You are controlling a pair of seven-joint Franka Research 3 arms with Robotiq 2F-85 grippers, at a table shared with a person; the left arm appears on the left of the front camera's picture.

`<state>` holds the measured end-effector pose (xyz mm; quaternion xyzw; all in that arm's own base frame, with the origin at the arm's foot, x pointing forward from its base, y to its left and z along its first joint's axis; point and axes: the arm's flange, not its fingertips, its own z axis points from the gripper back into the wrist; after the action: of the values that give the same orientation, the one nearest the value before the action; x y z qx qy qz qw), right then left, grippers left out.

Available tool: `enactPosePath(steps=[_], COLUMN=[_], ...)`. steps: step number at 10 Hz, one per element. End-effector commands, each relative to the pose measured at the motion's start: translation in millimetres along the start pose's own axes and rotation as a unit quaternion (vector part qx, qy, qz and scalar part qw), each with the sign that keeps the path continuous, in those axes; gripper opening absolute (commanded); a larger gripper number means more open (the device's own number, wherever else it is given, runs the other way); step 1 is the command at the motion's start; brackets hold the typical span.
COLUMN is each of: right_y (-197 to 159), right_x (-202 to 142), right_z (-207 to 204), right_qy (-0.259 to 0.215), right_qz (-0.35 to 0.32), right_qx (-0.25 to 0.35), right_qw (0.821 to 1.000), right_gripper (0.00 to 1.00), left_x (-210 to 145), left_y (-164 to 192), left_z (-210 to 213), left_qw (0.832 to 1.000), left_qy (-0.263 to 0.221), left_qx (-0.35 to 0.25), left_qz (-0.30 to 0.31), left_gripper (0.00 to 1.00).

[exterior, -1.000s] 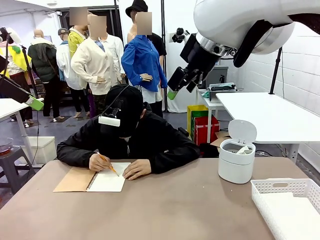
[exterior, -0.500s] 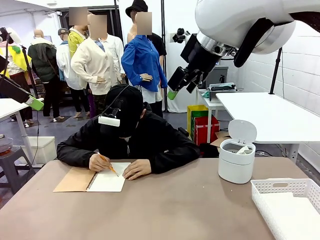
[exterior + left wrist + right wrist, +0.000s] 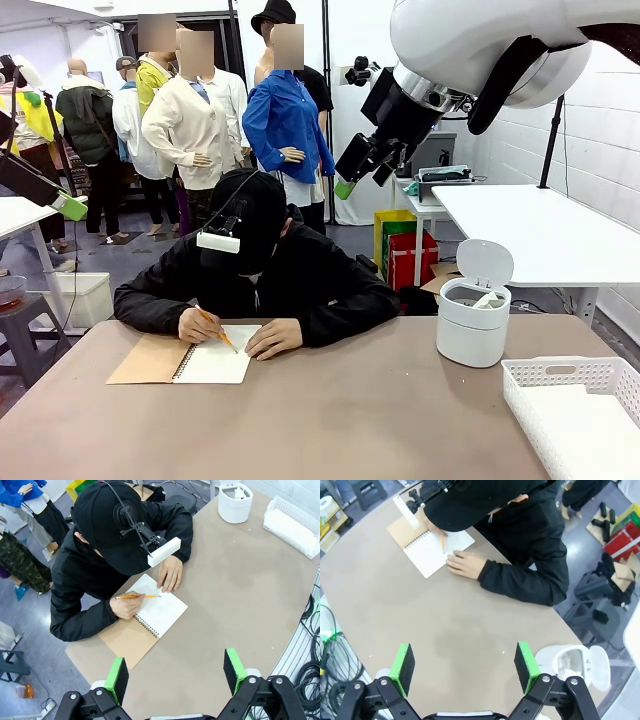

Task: Sort the paper based on its condition.
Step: If a person hands you a paper, place it in the Organizing basket , and if it's crumpled, put it in the Trash can.

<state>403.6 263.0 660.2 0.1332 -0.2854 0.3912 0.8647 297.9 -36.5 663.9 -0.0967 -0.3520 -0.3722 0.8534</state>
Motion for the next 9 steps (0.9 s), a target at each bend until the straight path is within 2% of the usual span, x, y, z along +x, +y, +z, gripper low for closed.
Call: enactPosePath(steps=[1, 5, 9], right_y=[-0.7, -4.4, -8.9], right_x=[-0.5, -0.4, -6.6], right_z=[-0.1, 2.1, 1.3], right_qy=[-0.009, -0.046, -0.048], right_qz=[-0.005, -0.014, -0.031], right_qx=[0.014, 0.019, 0.06], right_qw=[1.0, 0.999, 0.997], right_gripper=[1.0, 1.0, 1.0], left_x=[-0.9, -0.9, -0.9], left_y=[1.1, 1.1, 1.1], left_z=[-0.2, -0.2, -0.2], left_qw=[1.0, 1.0, 1.0], left_qy=[-0.002, -0.002, -0.002], left_qx=[0.002, 0.002, 0.002], left_qz=[0.001, 0.001, 0.001], left_gripper=[1.0, 1.0, 1.0])
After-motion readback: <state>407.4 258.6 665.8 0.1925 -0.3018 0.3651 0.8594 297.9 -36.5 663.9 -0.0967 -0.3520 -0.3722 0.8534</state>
